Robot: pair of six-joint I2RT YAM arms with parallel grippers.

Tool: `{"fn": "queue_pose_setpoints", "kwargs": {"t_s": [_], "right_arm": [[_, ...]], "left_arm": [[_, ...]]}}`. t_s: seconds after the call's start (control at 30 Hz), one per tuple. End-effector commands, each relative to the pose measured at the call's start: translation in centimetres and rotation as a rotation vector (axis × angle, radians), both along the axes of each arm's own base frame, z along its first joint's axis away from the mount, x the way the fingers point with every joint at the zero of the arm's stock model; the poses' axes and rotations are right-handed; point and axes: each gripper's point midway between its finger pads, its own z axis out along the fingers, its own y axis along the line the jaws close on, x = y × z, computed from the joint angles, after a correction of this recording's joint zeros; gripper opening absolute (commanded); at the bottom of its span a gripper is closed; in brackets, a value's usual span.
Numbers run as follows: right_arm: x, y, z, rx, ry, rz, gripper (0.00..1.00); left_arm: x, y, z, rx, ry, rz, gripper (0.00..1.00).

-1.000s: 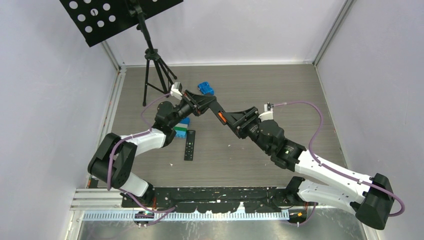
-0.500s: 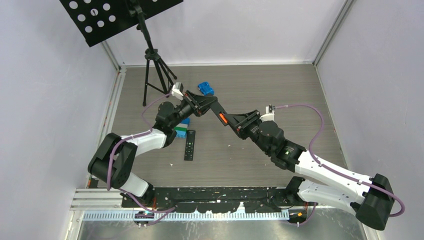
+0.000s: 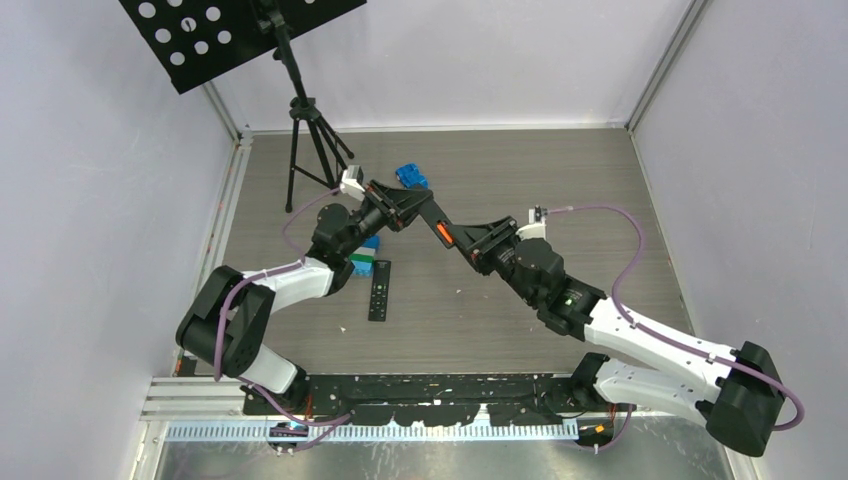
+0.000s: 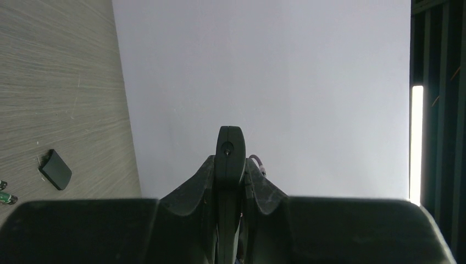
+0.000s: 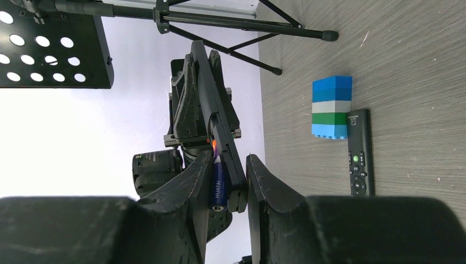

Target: Load the batteries into the remote control

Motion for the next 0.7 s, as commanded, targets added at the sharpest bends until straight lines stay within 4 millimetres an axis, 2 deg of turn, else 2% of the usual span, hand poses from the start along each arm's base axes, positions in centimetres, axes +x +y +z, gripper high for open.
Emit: {"fn": "queue_pose_setpoints", "kwargs": {"t_s": [0.0,0.3,0.47,0.67], "right_arm": [[0.8,0.6,0.5,-0.031,-0.063,0.0,0.22],[1.6,1.1,0.5,-0.047,-0.062,-0.008,0.24],[1.7,1.1,0.3,-0.037,-0.066,-0.012,0.29],[1.6,1.6,1.6,0.029,-0.138,0.016,0.33]], "left_arm": [[-2.4,-0.8,4.9,-0.114,-0.087,-0.077,0.0],[-3.0,-0.7,5.1,-0.126,-0.052,-0.083,0.0],[-3.0,-0.6,5.0,-0.146,-0.02,-0.091,0.0],[-2.8,-0.3,4.3,-0.201,0.086,-0.087,0.0]]}}
